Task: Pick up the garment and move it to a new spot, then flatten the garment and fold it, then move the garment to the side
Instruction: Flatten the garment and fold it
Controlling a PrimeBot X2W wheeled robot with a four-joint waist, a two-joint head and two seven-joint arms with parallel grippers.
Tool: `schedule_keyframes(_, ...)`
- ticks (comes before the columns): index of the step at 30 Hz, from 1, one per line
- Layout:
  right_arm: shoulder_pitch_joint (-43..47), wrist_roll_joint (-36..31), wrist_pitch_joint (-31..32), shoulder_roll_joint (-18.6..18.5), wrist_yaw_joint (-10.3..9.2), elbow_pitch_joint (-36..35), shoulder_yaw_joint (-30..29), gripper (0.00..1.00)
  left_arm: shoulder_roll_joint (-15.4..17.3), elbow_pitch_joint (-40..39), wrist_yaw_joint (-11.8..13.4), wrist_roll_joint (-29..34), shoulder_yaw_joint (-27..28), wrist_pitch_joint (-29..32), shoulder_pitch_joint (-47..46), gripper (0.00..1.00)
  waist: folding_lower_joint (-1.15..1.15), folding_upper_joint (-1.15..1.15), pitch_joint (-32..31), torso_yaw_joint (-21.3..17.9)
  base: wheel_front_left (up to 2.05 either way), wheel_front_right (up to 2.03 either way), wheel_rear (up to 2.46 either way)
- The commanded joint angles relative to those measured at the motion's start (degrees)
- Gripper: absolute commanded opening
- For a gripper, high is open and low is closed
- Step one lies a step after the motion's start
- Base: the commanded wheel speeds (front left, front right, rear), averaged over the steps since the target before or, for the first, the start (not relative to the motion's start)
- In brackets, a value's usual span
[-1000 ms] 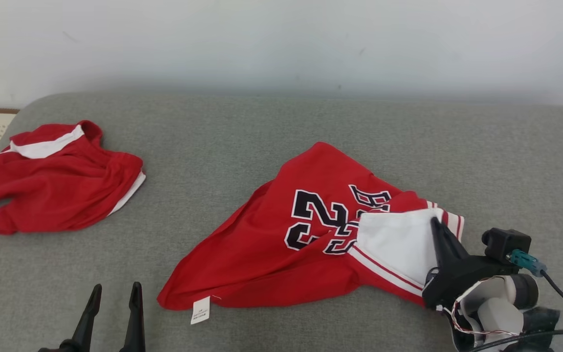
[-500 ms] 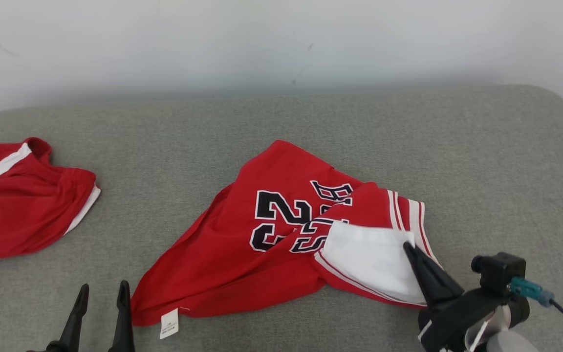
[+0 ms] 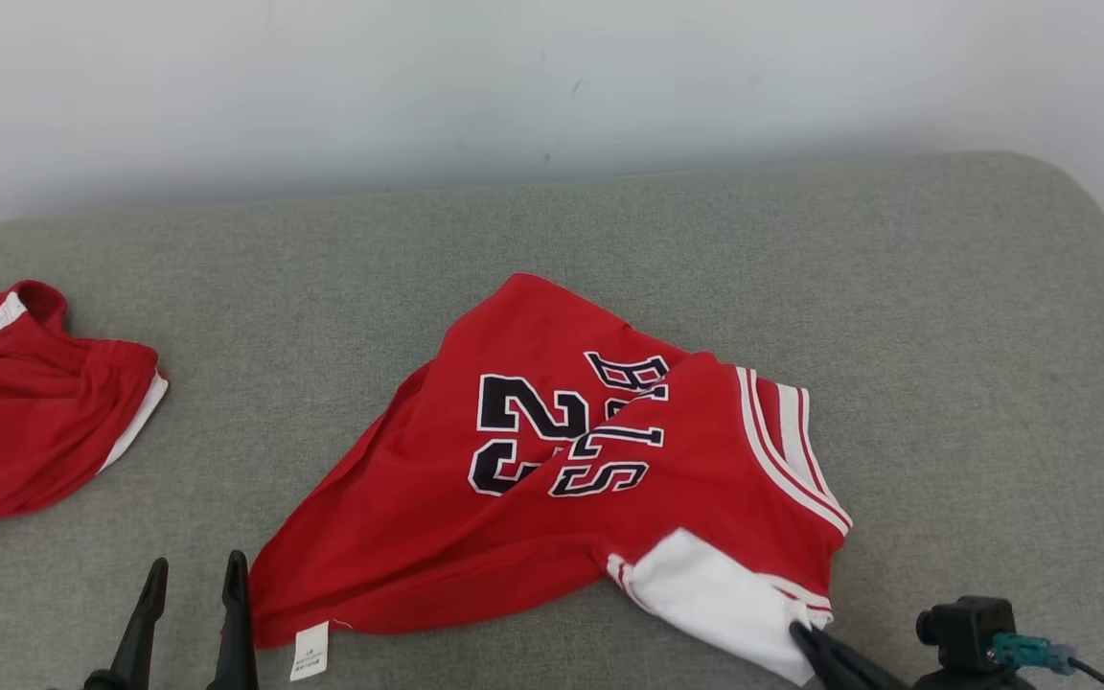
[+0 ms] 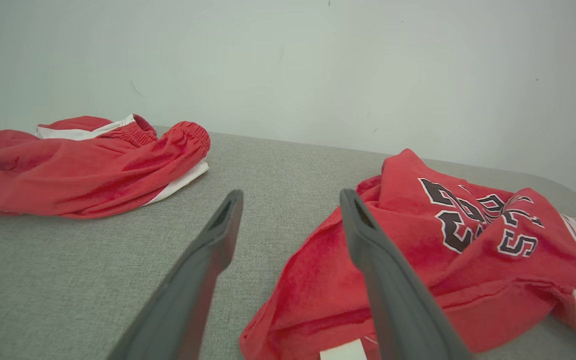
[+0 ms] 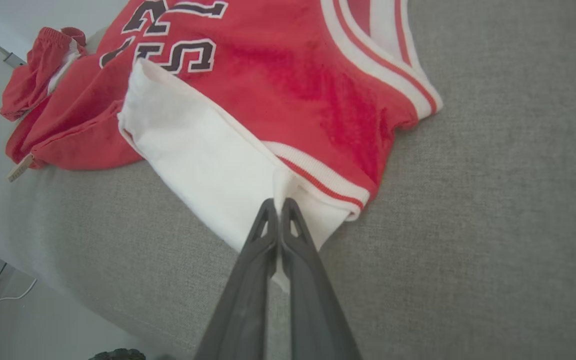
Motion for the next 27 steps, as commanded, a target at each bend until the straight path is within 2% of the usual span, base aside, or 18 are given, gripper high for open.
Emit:
schedule_keyframes(1,0.6,1.08,0.76,-0.36,0.0,0.22,0.66,0.0,-0.13,0.19,-0.15,0.47,0.28,-0.26,0.53,1.0,0.0,0.0,-0.12,0.11,0.0,0.0,0.0)
schedule_keyframes(4,0.72,3.62,1.98,-0.52,0.0,0.29,1.49,0.0,-0.36,0.31,-0.35,0.65,0.54,-0.26,0.71,1.0,0.0,0.0,-0.34,0.26,0.0,0.0,0.0)
schedule_keyframes(5,0.66,3.99,2.28,-0.7,0.0,0.42,1.66,0.25,-0.42,0.36,-0.4,0.72,0.62,-0.26,0.8,1.0,0.0,0.0,-0.42,0.31,0.0,0.0,0.0)
schedule_keyframes(6,0.32,4.02,1.85,-0.78,0.0,0.2,1.6,1.0,-0.48,0.39,-0.44,0.79,0.7,-0.26,0.9,1.0,0.0,0.0,-0.49,0.36,0.0,0.0,0.0)
schedule_keyframes(15,-0.97,9.79,-5.13,-2.34,0.0,-4.44,-2.02,1.0,-1.0,-0.12,-0.41,1.15,1.53,-0.26,1.61,1.0,0.0,0.0,-1.23,0.91,0.0,0.0,0.0)
schedule_keyframes(17,-1.7,6.8,-6.49,-3.07,0.0,-2.31,-3.7,1.0,-1.12,-0.23,-0.48,1.3,1.55,-0.26,1.62,1.0,0.0,0.0,-1.25,1.11,0.0,0.0,0.0)
schedule_keyframes(20,-3.4,2.62,-7.04,-1.48,0.0,1.19,-5.86,1.0,-1.22,-0.31,-0.67,1.41,1.58,-0.26,1.65,1.0,0.0,0.0,-1.24,1.46,0.0,0.0,0.0)
schedule_keyframes(21,-4.98,0.71,-6.5,0.24,0.0,3.32,-7.17,1.0,-1.31,-0.36,-0.8,1.48,1.72,-0.26,1.57,1.0,0.0,0.0,-1.14,1.63,0.0,0.0,0.0)
schedule_keyframes(27,-10.72,-4.8,-4.3,3.97,0.0,10.32,-10.24,1.0,-1.46,-0.22,-1.05,1.89,1.53,-0.26,0.75,1.0,0.0,0.0,-0.8,2.45,0.0,0.0,0.0)
